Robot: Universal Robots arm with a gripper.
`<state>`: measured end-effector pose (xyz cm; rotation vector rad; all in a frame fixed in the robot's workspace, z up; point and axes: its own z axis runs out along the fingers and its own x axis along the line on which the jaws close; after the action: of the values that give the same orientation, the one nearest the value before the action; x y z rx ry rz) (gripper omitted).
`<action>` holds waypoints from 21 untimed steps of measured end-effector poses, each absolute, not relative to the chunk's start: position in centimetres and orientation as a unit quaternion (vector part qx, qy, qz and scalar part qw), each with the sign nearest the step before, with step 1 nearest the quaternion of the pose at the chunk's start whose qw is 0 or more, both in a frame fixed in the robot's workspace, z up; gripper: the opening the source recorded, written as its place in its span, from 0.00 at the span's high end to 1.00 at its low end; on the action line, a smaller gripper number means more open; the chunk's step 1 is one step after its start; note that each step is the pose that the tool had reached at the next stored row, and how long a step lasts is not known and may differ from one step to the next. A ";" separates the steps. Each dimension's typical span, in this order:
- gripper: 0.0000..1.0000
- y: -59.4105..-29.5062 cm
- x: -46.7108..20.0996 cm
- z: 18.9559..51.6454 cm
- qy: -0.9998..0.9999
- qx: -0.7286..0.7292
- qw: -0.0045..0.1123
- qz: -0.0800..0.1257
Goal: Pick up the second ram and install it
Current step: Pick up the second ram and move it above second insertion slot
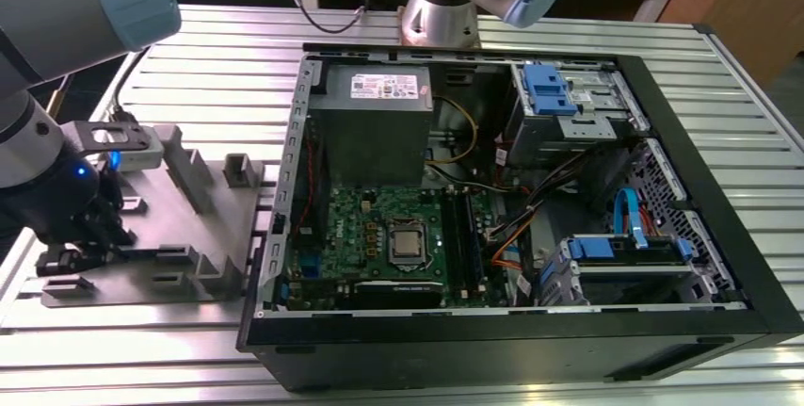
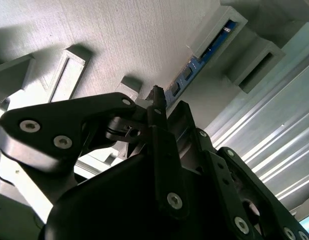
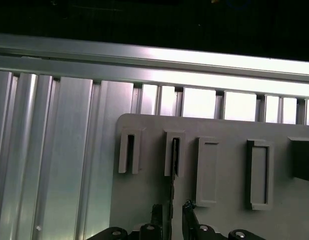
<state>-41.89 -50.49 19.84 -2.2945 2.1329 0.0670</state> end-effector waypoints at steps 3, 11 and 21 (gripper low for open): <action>0.82 -50.5 -41.9 19.8 0.681 -0.732 0.004 0.021; 0.82 -50.5 -41.9 19.8 0.681 -0.732 0.004 0.021; 0.91 -50.5 -41.9 19.8 0.681 -0.732 0.004 0.021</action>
<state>-41.89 -50.46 19.84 -2.2945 2.1330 0.0671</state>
